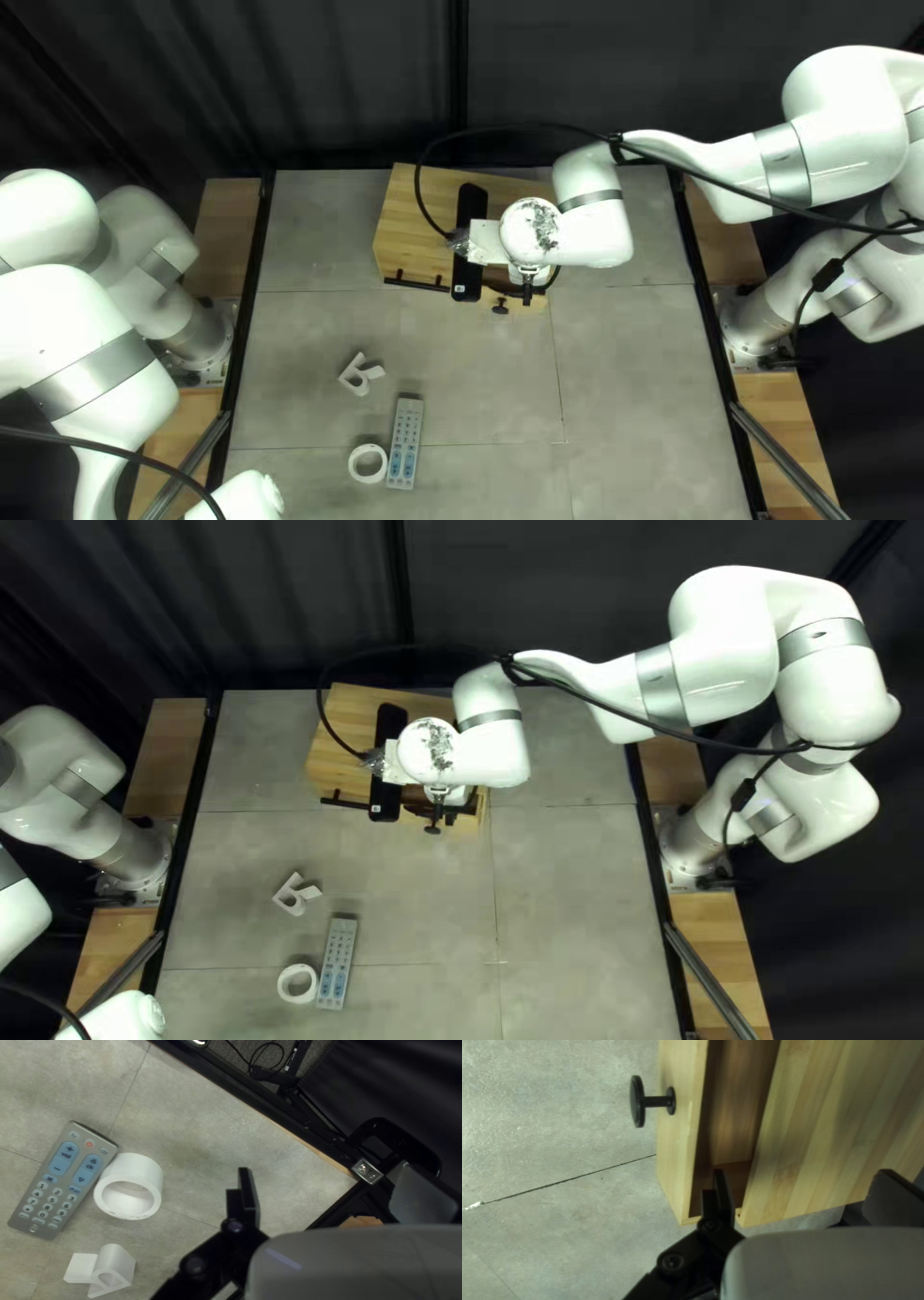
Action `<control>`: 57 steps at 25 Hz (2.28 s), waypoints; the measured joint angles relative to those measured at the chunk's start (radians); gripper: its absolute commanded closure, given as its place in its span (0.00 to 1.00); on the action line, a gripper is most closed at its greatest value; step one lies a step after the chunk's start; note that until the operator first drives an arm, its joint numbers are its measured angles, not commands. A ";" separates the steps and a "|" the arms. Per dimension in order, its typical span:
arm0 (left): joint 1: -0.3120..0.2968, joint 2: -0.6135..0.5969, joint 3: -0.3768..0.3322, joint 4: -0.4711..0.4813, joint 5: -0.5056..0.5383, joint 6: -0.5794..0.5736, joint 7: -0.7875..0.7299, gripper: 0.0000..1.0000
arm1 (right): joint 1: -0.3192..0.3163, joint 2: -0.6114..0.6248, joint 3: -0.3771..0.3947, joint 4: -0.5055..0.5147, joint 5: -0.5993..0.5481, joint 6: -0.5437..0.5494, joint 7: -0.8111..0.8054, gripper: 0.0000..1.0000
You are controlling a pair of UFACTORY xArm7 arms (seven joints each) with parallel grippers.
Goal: Open drawers and place objects into drawer and close
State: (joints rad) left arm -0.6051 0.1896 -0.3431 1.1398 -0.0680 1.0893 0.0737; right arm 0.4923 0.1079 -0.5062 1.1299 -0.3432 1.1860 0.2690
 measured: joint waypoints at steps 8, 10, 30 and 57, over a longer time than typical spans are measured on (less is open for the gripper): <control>0.000 0.000 0.000 0.000 0.000 0.000 0.000 0.00 | -0.005 0.011 -0.004 -0.015 -0.004 -0.038 0.003 0.00; 0.000 0.000 0.000 0.000 0.000 0.000 0.000 0.00 | -0.009 0.016 -0.006 -0.022 -0.004 -0.052 0.002 0.00; 0.000 0.000 0.000 0.000 0.000 0.000 0.000 0.00 | -0.014 0.018 -0.016 -0.054 -0.047 -0.085 0.010 0.00; 0.000 0.000 0.000 0.000 0.000 0.000 0.000 0.00 | 0.015 0.049 -0.001 -0.050 -0.134 -0.050 0.016 0.00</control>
State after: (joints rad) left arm -0.6051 0.1896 -0.3431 1.1398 -0.0680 1.0893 0.0737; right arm 0.5075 0.1564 -0.5075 1.0799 -0.4775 1.1365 0.2848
